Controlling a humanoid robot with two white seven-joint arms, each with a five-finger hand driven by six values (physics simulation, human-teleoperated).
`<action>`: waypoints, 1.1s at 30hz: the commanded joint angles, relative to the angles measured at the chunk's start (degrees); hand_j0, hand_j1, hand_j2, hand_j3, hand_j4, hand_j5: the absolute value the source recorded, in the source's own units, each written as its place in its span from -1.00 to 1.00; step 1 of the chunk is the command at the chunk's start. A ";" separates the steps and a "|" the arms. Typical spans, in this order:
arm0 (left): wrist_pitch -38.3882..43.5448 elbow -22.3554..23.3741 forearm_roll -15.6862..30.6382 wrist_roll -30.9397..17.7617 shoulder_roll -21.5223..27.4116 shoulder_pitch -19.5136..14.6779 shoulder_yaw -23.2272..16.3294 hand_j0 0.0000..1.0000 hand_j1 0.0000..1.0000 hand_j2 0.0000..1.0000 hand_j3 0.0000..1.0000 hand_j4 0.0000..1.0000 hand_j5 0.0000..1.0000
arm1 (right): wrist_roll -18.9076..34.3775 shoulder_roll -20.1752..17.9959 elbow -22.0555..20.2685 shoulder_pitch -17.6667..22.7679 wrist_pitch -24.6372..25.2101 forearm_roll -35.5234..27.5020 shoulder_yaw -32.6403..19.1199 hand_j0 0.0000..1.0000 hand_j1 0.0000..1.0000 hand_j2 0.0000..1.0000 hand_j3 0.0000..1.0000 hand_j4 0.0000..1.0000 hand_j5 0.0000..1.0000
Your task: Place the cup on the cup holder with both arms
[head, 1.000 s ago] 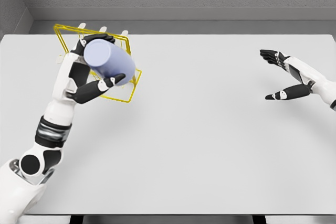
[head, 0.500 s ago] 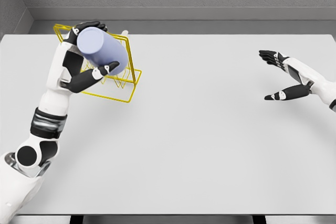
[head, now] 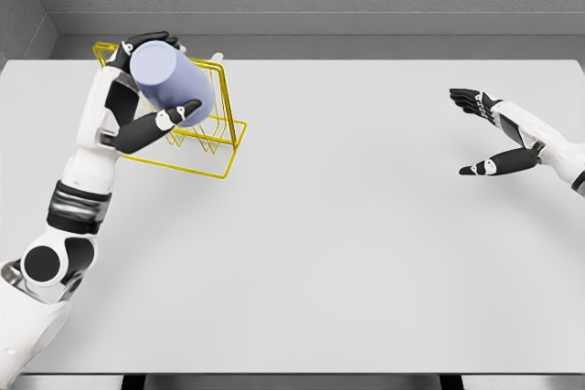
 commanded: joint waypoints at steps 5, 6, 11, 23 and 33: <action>1.89 0.06 0.05 0.01 -0.08 -0.70 0.29 0.29 0.29 0.29 0.29 0.29 0.29 | -0.01 -0.05 -0.07 0.00 0.05 -0.36 0.02 1.00 1.00 1.00 1.00 1.00 1.00; 1.89 0.15 0.05 0.01 -0.08 -0.70 0.29 0.29 0.29 0.29 0.29 0.29 0.29 | -0.01 -0.05 -0.07 0.00 0.05 -0.36 0.02 1.00 1.00 1.00 1.00 1.00 1.00; 2.68 0.15 0.14 0.01 -0.08 -0.70 0.29 0.29 0.29 0.29 0.29 0.29 0.29 | -0.01 -0.05 0.01 0.00 0.05 -0.36 0.02 1.00 1.00 1.00 1.00 1.00 1.00; 3.73 0.32 0.14 0.01 0.00 -0.62 1.17 0.30 0.30 0.30 0.30 0.30 0.30 | -0.01 0.74 0.01 -0.09 0.14 -0.36 0.55 1.00 1.00 1.00 1.00 1.00 1.00; 4.88 0.23 -0.12 0.01 -0.08 -0.53 2.32 1.00 1.00 1.00 1.00 1.00 1.00 | -0.01 0.74 0.19 -0.09 0.14 -0.36 0.55 1.00 1.00 1.00 1.00 1.00 1.00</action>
